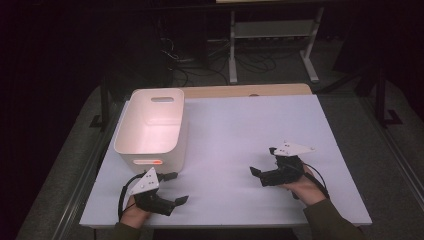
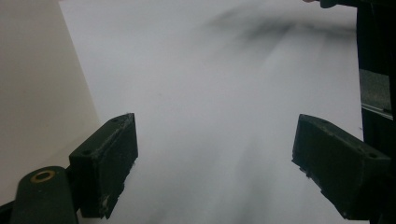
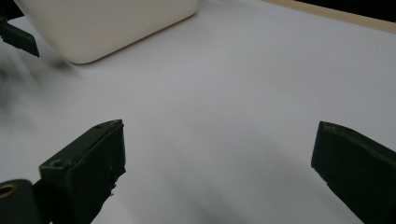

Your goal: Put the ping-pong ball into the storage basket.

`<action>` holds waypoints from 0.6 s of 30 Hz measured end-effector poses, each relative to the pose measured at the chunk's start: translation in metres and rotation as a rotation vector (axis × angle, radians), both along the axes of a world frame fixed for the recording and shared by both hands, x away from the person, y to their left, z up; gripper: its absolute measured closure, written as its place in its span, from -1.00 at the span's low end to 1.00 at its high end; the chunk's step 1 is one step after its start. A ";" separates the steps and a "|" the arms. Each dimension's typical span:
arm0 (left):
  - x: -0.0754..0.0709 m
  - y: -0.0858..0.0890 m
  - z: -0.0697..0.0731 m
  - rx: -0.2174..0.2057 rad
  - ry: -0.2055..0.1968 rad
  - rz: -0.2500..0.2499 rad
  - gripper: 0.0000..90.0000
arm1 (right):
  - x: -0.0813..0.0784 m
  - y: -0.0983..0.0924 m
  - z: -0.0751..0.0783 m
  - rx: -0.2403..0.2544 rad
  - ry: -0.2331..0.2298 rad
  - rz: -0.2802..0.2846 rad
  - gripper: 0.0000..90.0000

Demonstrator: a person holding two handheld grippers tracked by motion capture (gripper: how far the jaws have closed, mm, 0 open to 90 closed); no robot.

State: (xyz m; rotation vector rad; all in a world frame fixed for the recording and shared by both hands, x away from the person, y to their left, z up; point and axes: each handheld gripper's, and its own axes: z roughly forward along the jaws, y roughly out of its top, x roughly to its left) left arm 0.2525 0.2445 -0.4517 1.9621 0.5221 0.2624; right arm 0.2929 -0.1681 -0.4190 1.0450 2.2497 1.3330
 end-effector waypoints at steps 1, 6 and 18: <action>0.000 0.000 0.000 0.001 0.000 0.000 -0.69 | -0.002 -0.002 0.000 0.003 -0.002 -0.003 -0.95; 0.000 0.000 0.000 0.002 0.003 0.000 -0.69 | -0.011 -0.010 -0.004 0.016 0.002 -0.015 -0.95; 0.001 0.000 0.000 0.007 0.006 0.000 -0.69 | -0.022 -0.031 -0.018 0.020 0.011 -0.071 -0.95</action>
